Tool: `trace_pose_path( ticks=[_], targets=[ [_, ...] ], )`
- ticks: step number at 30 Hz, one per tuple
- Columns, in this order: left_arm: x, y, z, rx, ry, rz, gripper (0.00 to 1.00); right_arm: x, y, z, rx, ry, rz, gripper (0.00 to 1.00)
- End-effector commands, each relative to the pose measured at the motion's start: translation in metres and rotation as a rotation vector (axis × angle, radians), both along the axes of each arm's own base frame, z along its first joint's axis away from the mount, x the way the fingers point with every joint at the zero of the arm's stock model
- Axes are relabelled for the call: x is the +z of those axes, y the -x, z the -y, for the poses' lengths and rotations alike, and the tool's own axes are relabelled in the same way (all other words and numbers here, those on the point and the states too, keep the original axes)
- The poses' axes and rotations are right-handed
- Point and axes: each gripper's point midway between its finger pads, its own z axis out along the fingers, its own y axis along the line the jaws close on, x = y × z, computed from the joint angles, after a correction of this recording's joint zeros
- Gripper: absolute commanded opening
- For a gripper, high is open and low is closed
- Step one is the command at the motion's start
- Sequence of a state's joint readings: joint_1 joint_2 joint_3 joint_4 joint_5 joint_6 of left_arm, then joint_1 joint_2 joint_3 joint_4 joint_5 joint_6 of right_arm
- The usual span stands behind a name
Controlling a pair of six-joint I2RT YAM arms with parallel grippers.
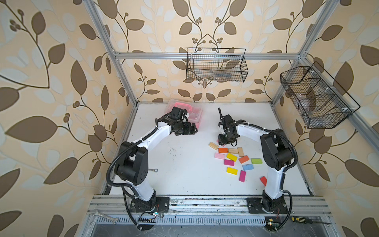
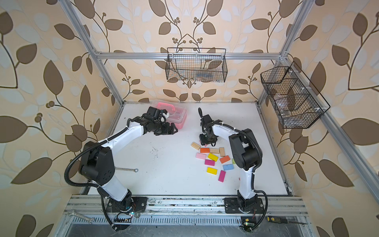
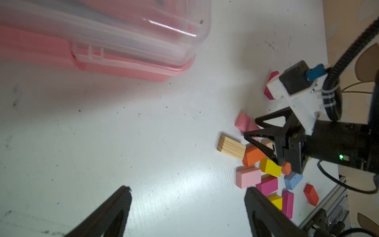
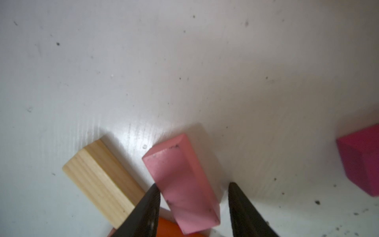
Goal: Assemble the number 7 with building blocks
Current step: Pick up the building block from the center of the board.
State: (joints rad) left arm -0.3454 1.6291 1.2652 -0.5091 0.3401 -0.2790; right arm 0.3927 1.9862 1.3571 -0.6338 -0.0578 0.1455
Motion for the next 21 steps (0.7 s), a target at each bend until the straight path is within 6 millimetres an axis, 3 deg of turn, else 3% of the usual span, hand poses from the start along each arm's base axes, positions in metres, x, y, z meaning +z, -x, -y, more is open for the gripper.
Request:
trace_pose_path(
  ticks=[1,4,8,11,13,14,18,21],
  targets=[
    [0.019,0.021,-0.013,0.025,-0.001,0.014,0.91,-0.006,-0.011,0.0,0.03,0.01,0.01,0.51],
    [0.024,0.035,-0.023,0.039,-0.011,0.017,0.92,-0.008,-0.011,-0.005,0.062,-0.003,0.009,0.45],
    [0.025,0.053,-0.038,0.068,-0.045,0.021,0.92,-0.009,-0.011,0.002,0.062,0.033,0.005,0.29],
    [0.023,0.063,-0.057,0.142,-0.079,0.03,0.92,0.007,-0.015,0.009,0.047,0.035,0.062,0.21],
    [0.028,0.066,-0.07,0.209,-0.086,0.054,0.92,0.03,-0.021,0.007,0.058,0.019,0.13,0.19],
    [0.03,0.067,-0.079,0.254,-0.095,0.067,0.98,0.046,-0.023,0.0,0.094,-0.003,0.169,0.16],
    [0.036,0.073,-0.112,0.406,-0.05,0.083,0.99,0.115,-0.018,-0.055,0.376,0.014,0.377,0.17],
    [0.035,0.076,-0.144,0.533,0.009,0.076,0.99,0.137,-0.005,-0.102,0.61,0.084,0.474,0.18]
  ],
)
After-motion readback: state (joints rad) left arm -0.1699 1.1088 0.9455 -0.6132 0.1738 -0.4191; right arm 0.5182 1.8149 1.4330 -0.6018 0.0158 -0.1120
